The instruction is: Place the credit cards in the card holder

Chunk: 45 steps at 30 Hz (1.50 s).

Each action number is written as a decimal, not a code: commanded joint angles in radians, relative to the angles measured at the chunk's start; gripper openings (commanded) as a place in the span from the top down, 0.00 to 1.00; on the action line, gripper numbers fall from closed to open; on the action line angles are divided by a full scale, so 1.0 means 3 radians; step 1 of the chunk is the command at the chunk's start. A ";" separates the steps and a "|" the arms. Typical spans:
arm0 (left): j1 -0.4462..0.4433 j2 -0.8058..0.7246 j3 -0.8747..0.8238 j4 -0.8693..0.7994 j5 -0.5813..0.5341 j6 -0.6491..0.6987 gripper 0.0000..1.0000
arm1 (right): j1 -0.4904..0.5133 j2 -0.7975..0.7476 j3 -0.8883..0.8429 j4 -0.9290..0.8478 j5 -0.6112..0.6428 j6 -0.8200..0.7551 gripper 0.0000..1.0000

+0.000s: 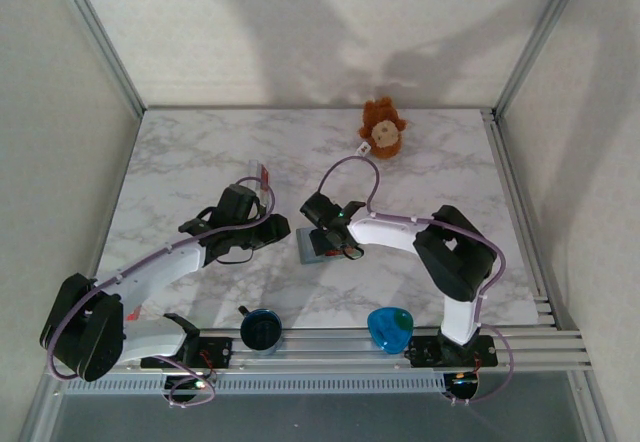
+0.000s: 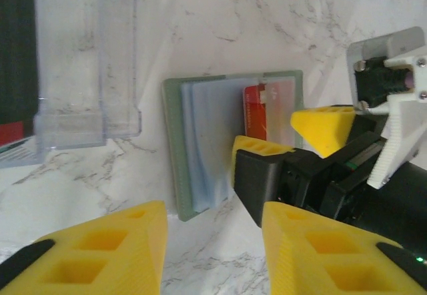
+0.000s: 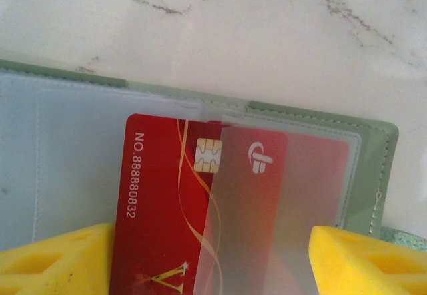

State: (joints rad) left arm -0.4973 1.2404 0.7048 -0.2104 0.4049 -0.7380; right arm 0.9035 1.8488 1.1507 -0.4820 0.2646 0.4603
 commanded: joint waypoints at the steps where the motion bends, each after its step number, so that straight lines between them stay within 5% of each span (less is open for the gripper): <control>1: -0.0094 -0.0054 -0.0028 0.0199 0.0141 -0.0084 0.65 | -0.0026 -0.0142 -0.0093 -0.0079 -0.0036 0.0016 0.26; 18: -0.0525 0.0562 0.0018 0.0895 0.0053 -0.0388 0.85 | -0.0277 -0.0408 -0.0286 -0.0132 -0.0299 -0.0073 0.25; 28: -0.0657 0.0990 -0.0028 0.1383 -0.0135 -0.0481 0.91 | -0.0380 -0.0410 -0.0343 0.0030 -0.0751 -0.0265 0.09; 45: -0.0634 0.1548 -0.0091 0.1542 -0.0408 -0.0410 0.95 | -0.0404 -0.0277 -0.0412 -0.0031 -0.0366 -0.0270 0.11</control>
State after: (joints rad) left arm -0.6865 1.6802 0.6998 0.2317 0.3271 -0.8677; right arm 0.7853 1.7603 1.0458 -0.4671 0.0948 0.3664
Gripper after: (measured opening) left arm 0.056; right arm 0.894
